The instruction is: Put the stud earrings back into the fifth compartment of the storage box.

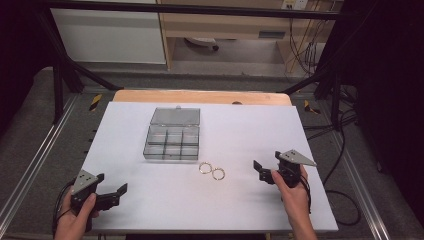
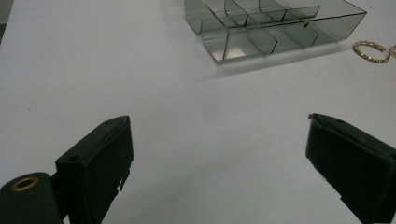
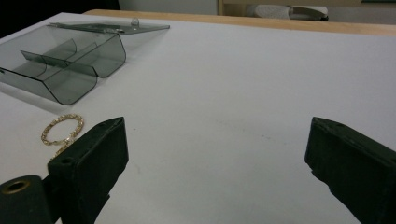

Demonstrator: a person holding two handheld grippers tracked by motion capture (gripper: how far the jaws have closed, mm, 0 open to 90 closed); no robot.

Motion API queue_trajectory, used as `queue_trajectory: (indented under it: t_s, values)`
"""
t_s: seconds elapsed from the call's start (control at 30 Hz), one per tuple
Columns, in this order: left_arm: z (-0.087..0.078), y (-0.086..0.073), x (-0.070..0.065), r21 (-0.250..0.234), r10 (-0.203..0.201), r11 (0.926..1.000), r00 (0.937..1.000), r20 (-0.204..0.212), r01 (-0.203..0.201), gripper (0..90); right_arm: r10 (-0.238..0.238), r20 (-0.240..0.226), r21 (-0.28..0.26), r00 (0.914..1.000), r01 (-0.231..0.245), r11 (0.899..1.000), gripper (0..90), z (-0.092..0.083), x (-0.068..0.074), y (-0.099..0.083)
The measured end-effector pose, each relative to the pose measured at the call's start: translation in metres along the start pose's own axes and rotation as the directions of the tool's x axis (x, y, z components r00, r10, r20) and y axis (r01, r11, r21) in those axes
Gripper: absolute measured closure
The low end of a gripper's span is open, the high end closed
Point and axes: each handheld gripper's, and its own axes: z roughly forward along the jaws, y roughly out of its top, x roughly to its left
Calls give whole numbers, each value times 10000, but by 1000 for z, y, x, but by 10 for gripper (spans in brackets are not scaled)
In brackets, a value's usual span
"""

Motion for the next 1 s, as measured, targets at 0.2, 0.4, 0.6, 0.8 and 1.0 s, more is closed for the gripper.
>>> queue_trajectory:
  t_s: [0.2,0.4,0.6,0.8,1.0]
  values:
    - [-2,1,0,-261,8,9997,10000,85,-6,76,-281,-147,-113,9995,279,9995,73,-4,10,4]
    - [-3,2,-1,-343,-16,9994,9998,175,22,74,-530,-404,-139,9978,525,9985,53,-3,22,8]
    - [-3,2,0,-427,-30,9991,10000,10,30,74,-1403,-629,184,9881,1417,9897,52,14,44,20]
    - [-5,0,3,-531,-245,9983,9997,-16,244,74,-1662,-827,144,9826,1679,9857,85,31,54,40]
    - [-3,0,2,-423,-145,9990,9999,21,146,74,-1531,-1207,707,9808,1623,9842,246,56,63,39]
